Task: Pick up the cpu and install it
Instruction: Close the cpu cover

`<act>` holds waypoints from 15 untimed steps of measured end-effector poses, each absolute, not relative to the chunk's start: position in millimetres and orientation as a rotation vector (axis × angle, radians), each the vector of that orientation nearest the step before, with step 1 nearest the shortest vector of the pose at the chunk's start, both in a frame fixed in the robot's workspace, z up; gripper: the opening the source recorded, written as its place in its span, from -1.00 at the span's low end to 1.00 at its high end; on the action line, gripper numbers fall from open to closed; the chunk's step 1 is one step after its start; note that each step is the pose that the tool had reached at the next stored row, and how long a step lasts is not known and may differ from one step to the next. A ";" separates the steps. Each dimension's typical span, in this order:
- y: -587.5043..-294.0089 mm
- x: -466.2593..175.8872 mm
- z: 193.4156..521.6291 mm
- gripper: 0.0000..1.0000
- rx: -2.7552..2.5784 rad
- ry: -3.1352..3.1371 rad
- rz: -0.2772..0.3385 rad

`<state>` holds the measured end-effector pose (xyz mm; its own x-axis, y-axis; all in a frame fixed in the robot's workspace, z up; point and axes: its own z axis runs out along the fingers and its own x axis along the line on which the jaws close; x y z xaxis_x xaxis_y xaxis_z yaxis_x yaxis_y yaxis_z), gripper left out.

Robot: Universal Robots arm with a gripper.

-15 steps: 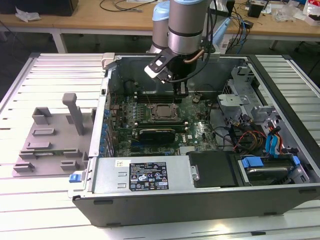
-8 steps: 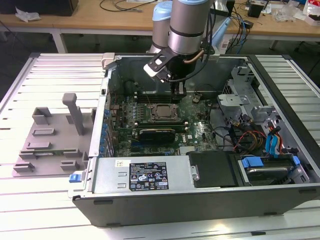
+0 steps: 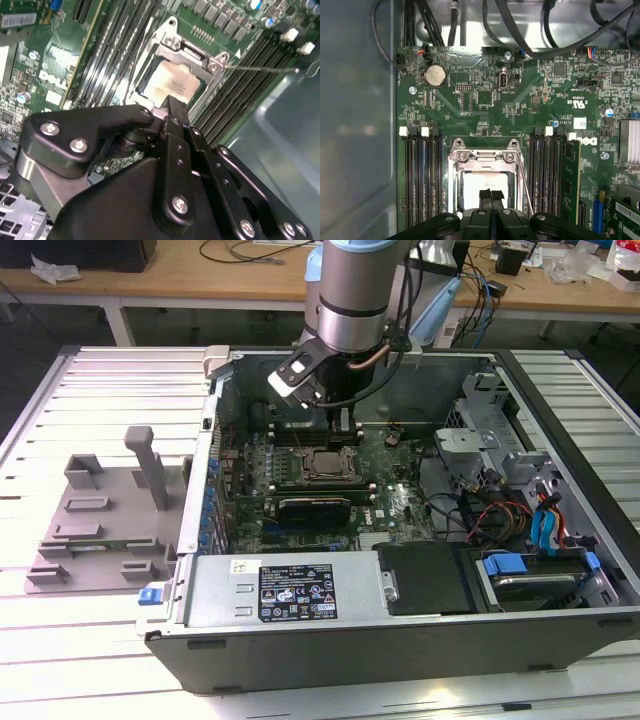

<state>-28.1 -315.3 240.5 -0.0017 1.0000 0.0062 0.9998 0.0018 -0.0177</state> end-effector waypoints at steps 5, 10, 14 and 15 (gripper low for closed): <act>-315.3 -28.1 240.4 -0.79 -2.120 -2.296 0.014; -315.3 -28.1 240.4 -0.79 -1.916 -2.469 0.016; -315.3 -28.1 240.4 -0.79 -1.749 -2.592 0.017; -315.3 -28.1 240.4 -0.79 -1.725 -2.607 0.018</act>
<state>-28.1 -315.3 240.4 -0.3910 0.9204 0.0063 0.9202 0.3911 -0.0176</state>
